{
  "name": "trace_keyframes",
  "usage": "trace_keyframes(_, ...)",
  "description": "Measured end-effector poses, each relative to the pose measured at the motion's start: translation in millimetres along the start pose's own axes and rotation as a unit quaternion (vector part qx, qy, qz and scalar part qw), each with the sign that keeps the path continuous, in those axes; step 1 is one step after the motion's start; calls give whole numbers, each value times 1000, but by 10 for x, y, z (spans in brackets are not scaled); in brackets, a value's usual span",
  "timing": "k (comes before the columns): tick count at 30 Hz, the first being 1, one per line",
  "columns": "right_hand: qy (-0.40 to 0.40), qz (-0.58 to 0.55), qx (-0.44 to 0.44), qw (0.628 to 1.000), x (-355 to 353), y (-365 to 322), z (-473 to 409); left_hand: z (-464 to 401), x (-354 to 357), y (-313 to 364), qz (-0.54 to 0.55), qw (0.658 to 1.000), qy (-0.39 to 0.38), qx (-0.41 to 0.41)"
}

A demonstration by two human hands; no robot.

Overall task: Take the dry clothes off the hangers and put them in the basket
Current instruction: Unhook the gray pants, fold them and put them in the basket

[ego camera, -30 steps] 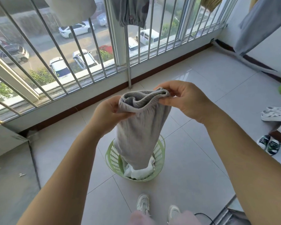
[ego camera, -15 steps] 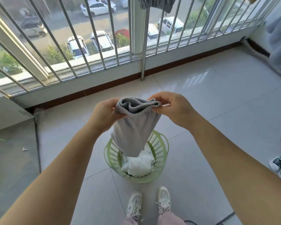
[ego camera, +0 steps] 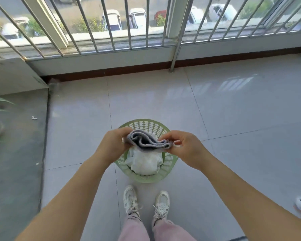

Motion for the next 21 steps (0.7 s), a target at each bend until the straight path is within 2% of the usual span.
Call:
trace_keyframes(4, -72, -21, 70, 995, 337, 599, 6, 118, 561, -465, 2, 995, -57, -84)
trace_keyframes(8, -119, -22, 118, 986, 672, 1141, -48, 209, 1026, -908, 14, 984, -117, -134)
trace_keyframes(14, -148, -26, 158, 976, 870, 1546, -278, 67, 1357, -1321, 14, 972, -169, -165)
trace_keyframes(21, -118, 6, 146, 982, 719, 1601, -925, -573, 1303, -1524, 0, 978, -139, -155)
Point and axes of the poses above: each hand's wrist, its own z-axis away from the middle knuckle, its own x-axis out of the palm, y = z × x, the point moved 2 cm from there along -z, towards the middle knuckle, and after that the axes turned 4 degrees about -y, right-handed, at the moved point
